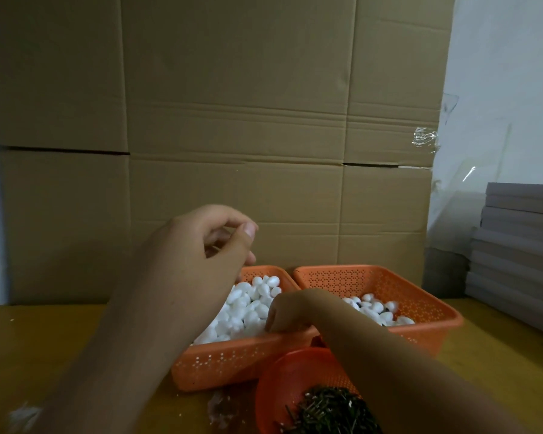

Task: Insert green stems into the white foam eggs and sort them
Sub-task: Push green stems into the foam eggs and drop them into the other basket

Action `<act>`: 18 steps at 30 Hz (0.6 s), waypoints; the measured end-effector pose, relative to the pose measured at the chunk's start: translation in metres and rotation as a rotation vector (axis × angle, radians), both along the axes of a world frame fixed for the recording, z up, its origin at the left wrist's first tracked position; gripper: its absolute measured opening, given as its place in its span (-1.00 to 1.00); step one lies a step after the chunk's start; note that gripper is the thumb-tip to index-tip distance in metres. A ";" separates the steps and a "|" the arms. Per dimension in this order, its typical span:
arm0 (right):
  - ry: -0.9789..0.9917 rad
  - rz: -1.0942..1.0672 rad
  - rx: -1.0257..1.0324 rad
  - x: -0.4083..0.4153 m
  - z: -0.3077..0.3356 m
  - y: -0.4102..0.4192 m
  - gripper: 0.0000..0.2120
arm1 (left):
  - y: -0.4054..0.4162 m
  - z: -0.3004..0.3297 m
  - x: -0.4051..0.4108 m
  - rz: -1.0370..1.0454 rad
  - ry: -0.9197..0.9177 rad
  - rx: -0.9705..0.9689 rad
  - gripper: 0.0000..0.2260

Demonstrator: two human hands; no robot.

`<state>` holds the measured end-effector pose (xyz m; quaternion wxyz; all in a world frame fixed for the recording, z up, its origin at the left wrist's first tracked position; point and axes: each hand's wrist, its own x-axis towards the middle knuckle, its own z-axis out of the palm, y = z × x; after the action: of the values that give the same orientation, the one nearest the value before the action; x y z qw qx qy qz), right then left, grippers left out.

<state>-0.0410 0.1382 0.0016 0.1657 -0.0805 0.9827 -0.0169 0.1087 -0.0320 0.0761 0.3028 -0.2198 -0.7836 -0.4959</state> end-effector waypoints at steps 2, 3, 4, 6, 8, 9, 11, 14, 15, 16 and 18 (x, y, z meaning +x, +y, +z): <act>0.004 0.013 0.037 0.001 -0.002 -0.002 -0.58 | 0.000 0.000 0.000 -0.011 -0.009 -0.005 -0.85; 0.008 0.016 0.036 0.001 -0.003 -0.002 -0.58 | -0.001 0.000 -0.001 -0.013 -0.011 -0.001 -0.86; 0.021 0.018 0.024 0.001 -0.004 -0.002 -0.57 | -0.001 0.000 -0.001 -0.010 -0.013 0.004 -0.86; 0.071 0.002 -0.029 0.002 -0.004 0.001 -0.53 | -0.001 0.000 0.000 -0.001 -0.014 0.003 -0.86; 0.115 -0.015 -0.089 0.004 -0.004 0.004 -0.51 | 0.000 0.000 0.000 -0.005 -0.018 -0.004 -0.85; 0.126 -0.012 -0.105 0.004 -0.004 0.006 -0.52 | 0.001 0.000 0.000 -0.009 -0.021 -0.009 -0.85; 0.146 -0.001 -0.141 0.006 -0.005 0.006 -0.54 | 0.002 0.001 0.000 -0.019 -0.030 -0.021 -0.84; 0.228 -0.018 -0.369 0.014 0.002 0.003 -0.62 | 0.001 0.000 0.000 -0.029 -0.041 -0.030 -0.85; 0.284 -0.028 -0.491 0.019 0.006 0.003 -0.65 | 0.001 0.000 0.001 -0.029 -0.045 -0.029 -0.85; 0.357 -0.038 -0.623 0.025 0.011 0.003 -0.67 | 0.000 0.000 0.001 -0.026 -0.048 -0.030 -0.86; 0.476 -0.050 -0.900 0.043 0.018 0.006 -0.67 | -0.001 -0.001 -0.001 -0.014 -0.063 -0.049 -0.88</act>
<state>0.0018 0.1441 0.0192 -0.1145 -0.1219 0.8902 -0.4237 0.1081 -0.0327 0.0752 0.2689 -0.2172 -0.8032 -0.4852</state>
